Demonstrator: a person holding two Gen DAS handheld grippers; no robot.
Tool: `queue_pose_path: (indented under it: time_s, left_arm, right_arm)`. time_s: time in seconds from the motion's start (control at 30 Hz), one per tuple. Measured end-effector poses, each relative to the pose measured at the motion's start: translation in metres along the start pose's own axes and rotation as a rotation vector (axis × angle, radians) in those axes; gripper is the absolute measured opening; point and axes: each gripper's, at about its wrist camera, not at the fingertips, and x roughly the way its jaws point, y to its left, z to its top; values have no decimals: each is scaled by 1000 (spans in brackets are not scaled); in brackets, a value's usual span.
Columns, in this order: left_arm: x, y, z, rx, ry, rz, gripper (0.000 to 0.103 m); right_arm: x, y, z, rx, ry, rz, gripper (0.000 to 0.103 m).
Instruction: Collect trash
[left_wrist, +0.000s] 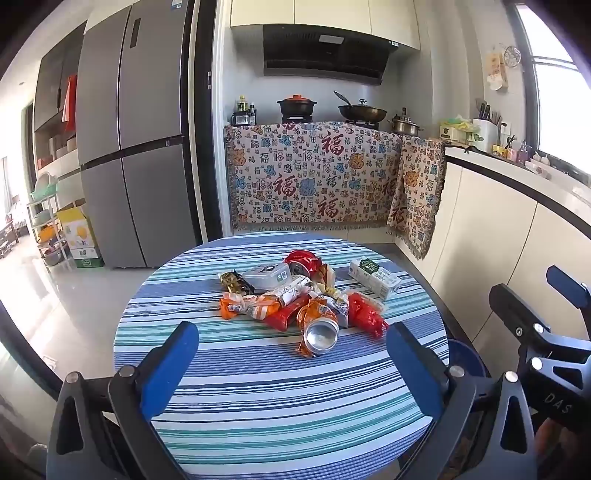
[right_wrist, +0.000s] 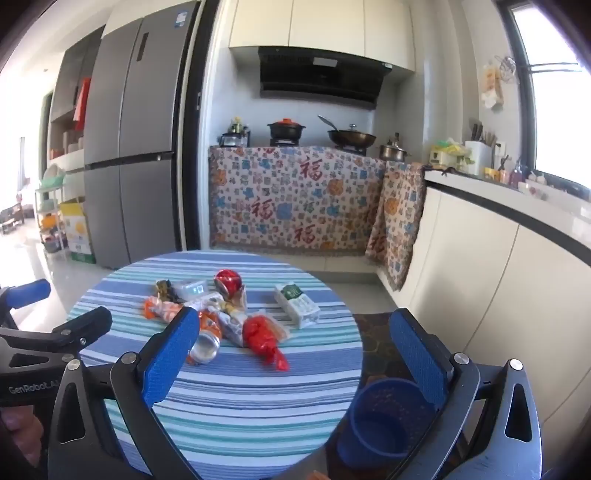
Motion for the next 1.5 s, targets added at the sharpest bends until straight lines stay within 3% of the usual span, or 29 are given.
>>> queue_pose_path:
  time_s: [1.5]
  left_arm:
    - [-3, -1, 4, 13, 7, -3, 103]
  right_arm:
    - [1, 4, 1, 10, 6, -4, 103]
